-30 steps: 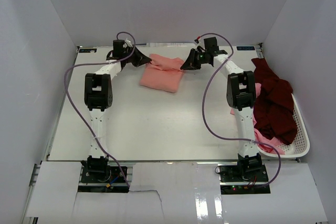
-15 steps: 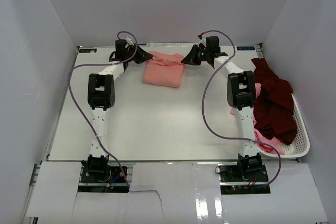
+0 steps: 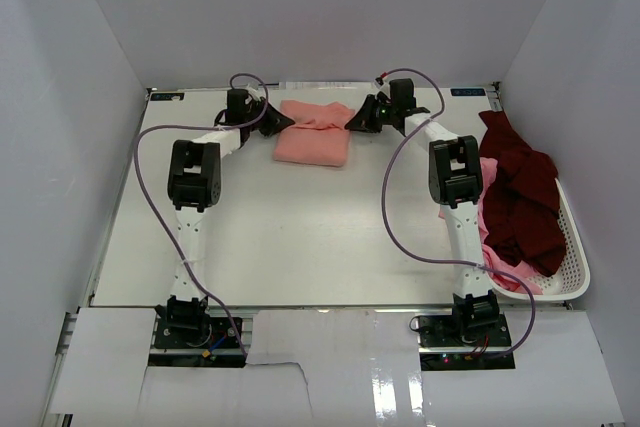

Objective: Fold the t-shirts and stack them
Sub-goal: Fold the long partially folded tshirt into a neat square

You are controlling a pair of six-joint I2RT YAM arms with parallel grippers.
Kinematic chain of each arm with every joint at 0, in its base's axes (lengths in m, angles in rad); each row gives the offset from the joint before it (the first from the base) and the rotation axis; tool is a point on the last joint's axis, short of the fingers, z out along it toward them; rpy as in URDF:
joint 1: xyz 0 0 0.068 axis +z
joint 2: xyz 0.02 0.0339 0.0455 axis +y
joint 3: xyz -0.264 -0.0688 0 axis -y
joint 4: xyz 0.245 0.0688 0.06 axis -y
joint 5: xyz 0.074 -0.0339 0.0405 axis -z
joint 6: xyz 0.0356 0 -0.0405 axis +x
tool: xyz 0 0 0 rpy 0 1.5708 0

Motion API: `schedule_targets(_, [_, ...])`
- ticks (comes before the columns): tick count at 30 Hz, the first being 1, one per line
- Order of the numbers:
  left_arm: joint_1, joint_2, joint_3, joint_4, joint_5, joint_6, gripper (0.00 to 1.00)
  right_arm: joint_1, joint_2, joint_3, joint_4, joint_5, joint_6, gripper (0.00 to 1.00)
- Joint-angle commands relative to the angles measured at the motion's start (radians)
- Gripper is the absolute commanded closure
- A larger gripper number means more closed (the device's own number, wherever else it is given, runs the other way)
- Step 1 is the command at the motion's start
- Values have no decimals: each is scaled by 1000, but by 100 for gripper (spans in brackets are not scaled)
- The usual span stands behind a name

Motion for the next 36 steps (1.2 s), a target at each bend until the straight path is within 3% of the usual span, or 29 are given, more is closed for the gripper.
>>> schedule_targets(1, [-11,-128,-103,-67,-26,56,91,23,-28,-33,-47,19,-60,92])
schedule_targets(10, [-62,-372,-520,-57,-144,104,94,56,-215,-321,-24,19,-126,92])
schedule_targets(17, [-103,-628,-801,-46,-141,113,94,91,-484,-794,45,26,-149,92])
schedule_targets(23, [-140,-854,-1085,-54,-150,78,94,135,-718,-1065,97,46,-140,92])
schedule_targets(28, [-142,-1003,-1139,-135,-152,65,94,155,-847,-1125,46,59,-139,92])
schedule_targets(36, [-136,-1048,-967,-284,-175,89,93,163,-910,-1052,-44,46,-139,92])
